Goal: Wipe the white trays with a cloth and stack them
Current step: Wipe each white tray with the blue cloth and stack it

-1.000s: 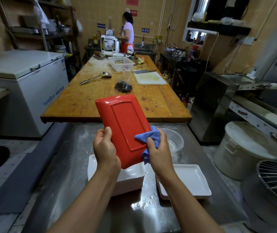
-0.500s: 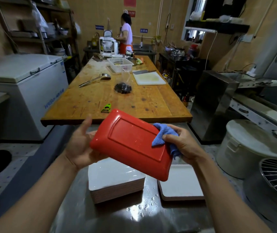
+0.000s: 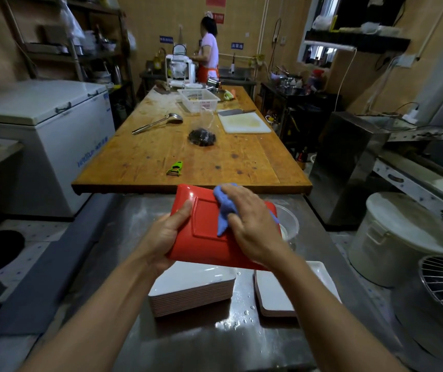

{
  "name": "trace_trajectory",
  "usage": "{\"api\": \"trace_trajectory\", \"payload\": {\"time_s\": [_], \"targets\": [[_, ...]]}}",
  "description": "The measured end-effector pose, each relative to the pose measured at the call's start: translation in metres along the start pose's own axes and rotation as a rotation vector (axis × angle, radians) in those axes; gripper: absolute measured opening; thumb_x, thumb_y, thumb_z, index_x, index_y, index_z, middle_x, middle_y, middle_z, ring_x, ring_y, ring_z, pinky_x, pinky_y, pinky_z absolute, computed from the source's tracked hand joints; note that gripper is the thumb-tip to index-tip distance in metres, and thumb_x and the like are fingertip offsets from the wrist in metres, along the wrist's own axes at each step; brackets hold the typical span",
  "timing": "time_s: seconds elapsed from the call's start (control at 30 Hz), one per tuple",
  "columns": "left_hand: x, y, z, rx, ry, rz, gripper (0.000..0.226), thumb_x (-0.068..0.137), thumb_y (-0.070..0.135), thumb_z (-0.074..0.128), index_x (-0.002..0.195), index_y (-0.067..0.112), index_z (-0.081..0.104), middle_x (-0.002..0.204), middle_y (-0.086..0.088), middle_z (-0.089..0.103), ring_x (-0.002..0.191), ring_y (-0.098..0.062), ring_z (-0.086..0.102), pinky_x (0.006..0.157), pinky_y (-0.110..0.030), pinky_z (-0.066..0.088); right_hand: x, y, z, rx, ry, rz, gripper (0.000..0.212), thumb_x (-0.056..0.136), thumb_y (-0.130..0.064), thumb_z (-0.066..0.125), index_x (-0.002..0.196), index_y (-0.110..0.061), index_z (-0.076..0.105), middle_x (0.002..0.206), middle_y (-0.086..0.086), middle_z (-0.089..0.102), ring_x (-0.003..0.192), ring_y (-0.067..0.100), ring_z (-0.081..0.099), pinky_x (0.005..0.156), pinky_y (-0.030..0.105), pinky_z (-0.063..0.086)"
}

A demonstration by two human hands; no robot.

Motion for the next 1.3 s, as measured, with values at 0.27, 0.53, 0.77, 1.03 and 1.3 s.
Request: {"api": "trace_trajectory", "payload": {"time_s": [0.27, 0.53, 0.77, 1.03, 1.3], "targets": [[-0.001, -0.012, -0.001, -0.185, 0.072, -0.055, 0.042, 0.096, 0.036, 0.043, 0.119, 0.006, 0.059, 0.104, -0.015, 0.07, 0.087, -0.023, 0.069, 0.078, -0.035, 0.057, -0.027, -0.034, 0.037, -0.143, 0.021, -0.164, 0.057, 0.089, -0.024, 0.04, 0.145, -0.018, 0.033, 0.154, -0.001, 0.026, 0.145, 0.016, 0.015, 0.119, 0.032, 0.008], [-0.005, -0.014, -0.008, -0.226, 0.159, -0.045, 0.035, 0.095, 0.037, 0.044, 0.112, 0.01, 0.059, 0.102, -0.014, 0.067, 0.083, -0.025, 0.066, 0.071, -0.04, 0.057, -0.043, 0.023, 0.001, -0.156, 0.202, 0.144, 0.054, 0.086, -0.025, 0.037, 0.137, -0.01, 0.046, 0.147, 0.007, 0.04, 0.139, 0.024, 0.032, 0.116, 0.039, 0.019], [0.001, -0.026, 0.017, -0.384, 0.141, -0.12, 0.044, 0.098, 0.04, 0.039, 0.108, 0.003, 0.06, 0.083, -0.014, 0.07, 0.066, -0.02, 0.069, 0.059, -0.031, 0.057, -0.057, -0.029, 0.028, -0.194, 0.248, -0.071, 0.057, 0.077, -0.023, 0.041, 0.131, -0.012, 0.054, 0.135, 0.01, 0.052, 0.131, 0.031, 0.042, 0.112, 0.043, 0.021], [-0.006, -0.035, 0.016, -0.446, 0.123, -0.105, 0.038, 0.098, 0.035, 0.041, 0.094, 0.003, 0.06, 0.069, -0.014, 0.072, 0.057, -0.021, 0.07, 0.048, -0.034, 0.057, -0.066, -0.008, 0.022, -0.141, 0.284, -0.132, 0.058, 0.076, -0.022, 0.044, 0.133, -0.012, 0.051, 0.143, 0.008, 0.044, 0.14, 0.024, 0.028, 0.116, 0.04, 0.016], [-0.01, -0.039, -0.003, -0.284, 0.123, -0.035, 0.029, 0.087, 0.03, 0.054, 0.106, 0.009, 0.062, 0.085, -0.012, 0.074, 0.069, -0.023, 0.072, 0.052, -0.035, 0.058, -0.069, 0.037, -0.012, 0.127, 0.472, 0.184, 0.049, 0.087, -0.018, 0.039, 0.135, -0.01, 0.044, 0.142, 0.004, 0.038, 0.131, 0.015, 0.034, 0.107, 0.031, 0.032]]}}
Point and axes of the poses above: each hand's wrist, its own x-axis towards the middle knuckle, its own z-axis out of the palm, y = z × x, the point moved 5 cm from there along x, towards the middle knuckle
